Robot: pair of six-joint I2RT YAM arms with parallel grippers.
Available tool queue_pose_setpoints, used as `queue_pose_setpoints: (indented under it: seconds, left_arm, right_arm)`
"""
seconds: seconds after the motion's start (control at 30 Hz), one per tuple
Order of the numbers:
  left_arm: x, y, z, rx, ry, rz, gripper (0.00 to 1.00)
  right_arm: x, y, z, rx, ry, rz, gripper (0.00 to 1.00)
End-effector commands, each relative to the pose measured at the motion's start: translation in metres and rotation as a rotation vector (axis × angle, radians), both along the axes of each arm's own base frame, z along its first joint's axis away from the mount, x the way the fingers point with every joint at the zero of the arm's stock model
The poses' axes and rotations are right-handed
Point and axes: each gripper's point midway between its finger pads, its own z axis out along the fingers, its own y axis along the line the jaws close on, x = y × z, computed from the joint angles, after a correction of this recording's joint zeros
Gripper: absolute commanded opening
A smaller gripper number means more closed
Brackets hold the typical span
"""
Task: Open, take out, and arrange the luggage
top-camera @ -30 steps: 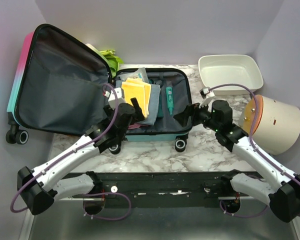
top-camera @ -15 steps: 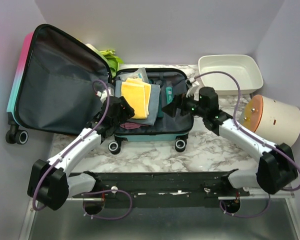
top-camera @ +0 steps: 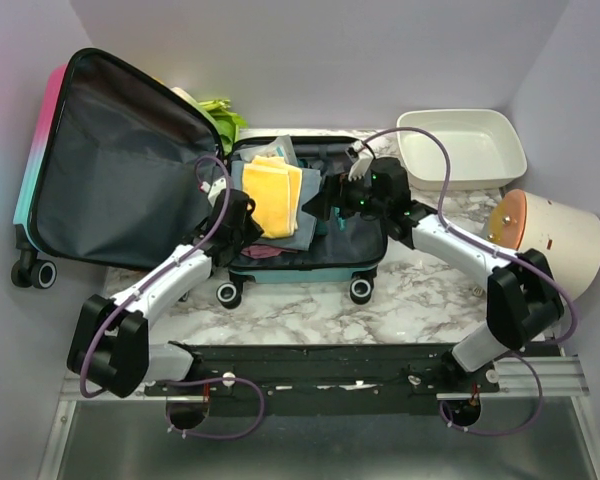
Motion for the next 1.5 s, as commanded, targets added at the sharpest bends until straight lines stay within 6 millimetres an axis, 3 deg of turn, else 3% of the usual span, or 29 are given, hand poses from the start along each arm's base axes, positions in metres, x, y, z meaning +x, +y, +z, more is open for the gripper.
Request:
queue_pose_setpoints:
  seconds: [0.0, 0.23, 0.4, 0.53, 0.83, 1.13, 1.2, 1.47]
  left_arm:
    - [0.011, -0.012, 0.016, -0.028, -0.031, -0.053, 0.0]
    - [0.009, -0.018, 0.061, -0.104, -0.115, -0.061, 0.0]
    - [0.007, -0.011, 0.077, -0.116, -0.154, -0.03, 0.0]
    - [0.004, -0.008, 0.071, -0.103, -0.134, -0.021, 0.0]
    - [-0.001, -0.006, 0.066, -0.097, -0.118, -0.018, 0.0]
    - [-0.005, -0.006, 0.06, -0.109, -0.114, -0.021, 0.0]
    - [-0.006, -0.006, 0.059, -0.108, -0.111, -0.022, 0.0]
    - [-0.01, -0.004, 0.056, -0.108, -0.107, -0.019, 0.0]
  right_arm:
    - [0.004, 0.014, 0.002, 0.03, 0.025, 0.018, 1.0]
    - [0.013, 0.033, -0.015, 0.053, 0.151, -0.031, 1.0]
    - [0.022, 0.052, -0.019, 0.123, 0.253, -0.065, 1.0]
    - [0.029, 0.065, -0.029, 0.149, 0.328, -0.101, 1.0]
    - [0.026, 0.065, -0.058, 0.145, 0.45, -0.187, 1.0]
    - [0.007, 0.104, -0.073, 0.158, 0.514, -0.071, 1.0]
    - [0.005, 0.112, -0.067, 0.182, 0.489, -0.043, 0.99]
    - [0.016, 0.12, -0.061, 0.175, 0.416, -0.034, 0.75]
